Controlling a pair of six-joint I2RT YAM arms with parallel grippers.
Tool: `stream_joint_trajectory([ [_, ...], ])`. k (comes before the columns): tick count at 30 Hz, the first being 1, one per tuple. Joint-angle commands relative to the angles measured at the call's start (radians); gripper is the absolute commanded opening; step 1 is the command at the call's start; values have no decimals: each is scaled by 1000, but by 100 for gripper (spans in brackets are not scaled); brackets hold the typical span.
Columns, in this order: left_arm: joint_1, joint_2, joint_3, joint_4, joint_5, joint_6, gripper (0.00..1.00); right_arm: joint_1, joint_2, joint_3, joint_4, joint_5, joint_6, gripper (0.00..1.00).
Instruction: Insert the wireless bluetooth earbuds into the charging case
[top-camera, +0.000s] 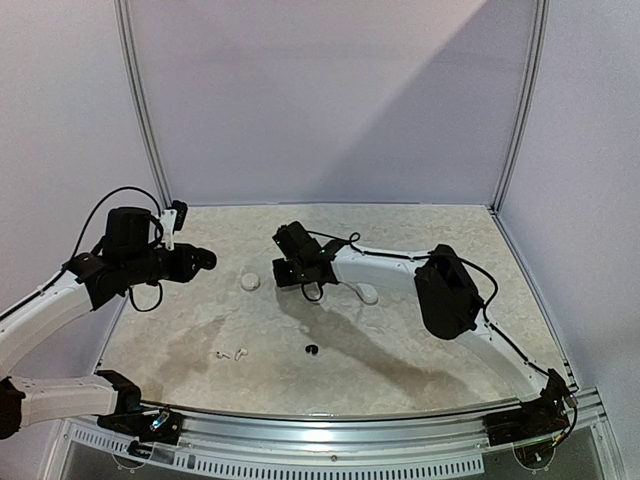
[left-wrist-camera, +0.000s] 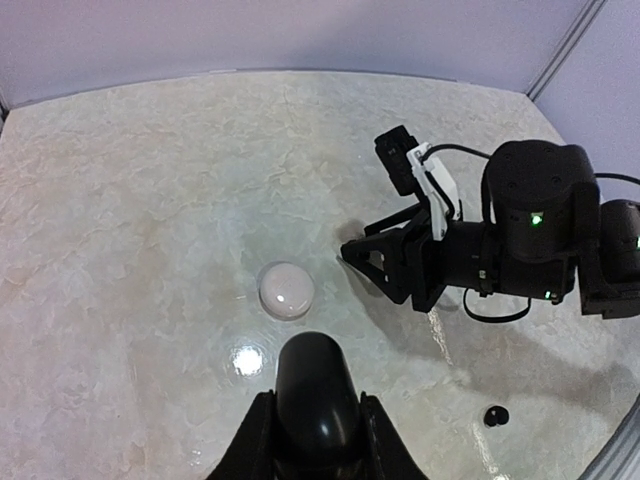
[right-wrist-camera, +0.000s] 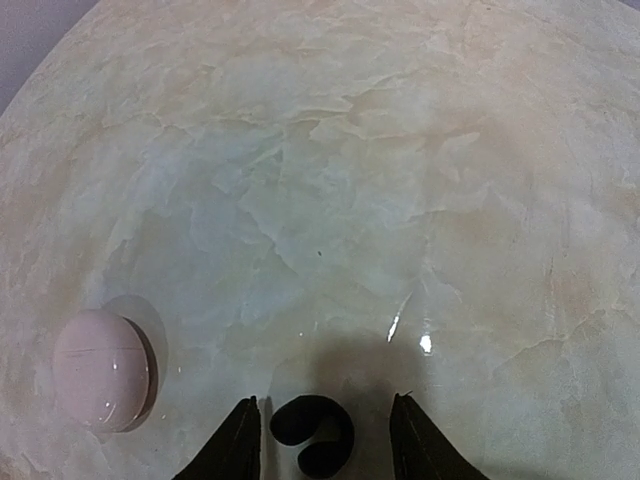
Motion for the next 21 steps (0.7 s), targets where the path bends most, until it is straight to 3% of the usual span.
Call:
stream_joint_trajectory([
  [1, 18, -8, -21, 36, 22, -21, 0, 13, 42, 19, -37, 33, -14, 43],
  [12, 26, -13, -27, 32, 23, -22, 0, 25, 49, 4, -52, 23, -56, 22],
  [16, 26, -16, -27, 29, 26, -18, 0, 26, -9, -104, -6, 18, -73, 14],
  [21, 25, -23, -17, 24, 48, -16, 0, 26, -135, -261, 56, -19, -123, 13],
])
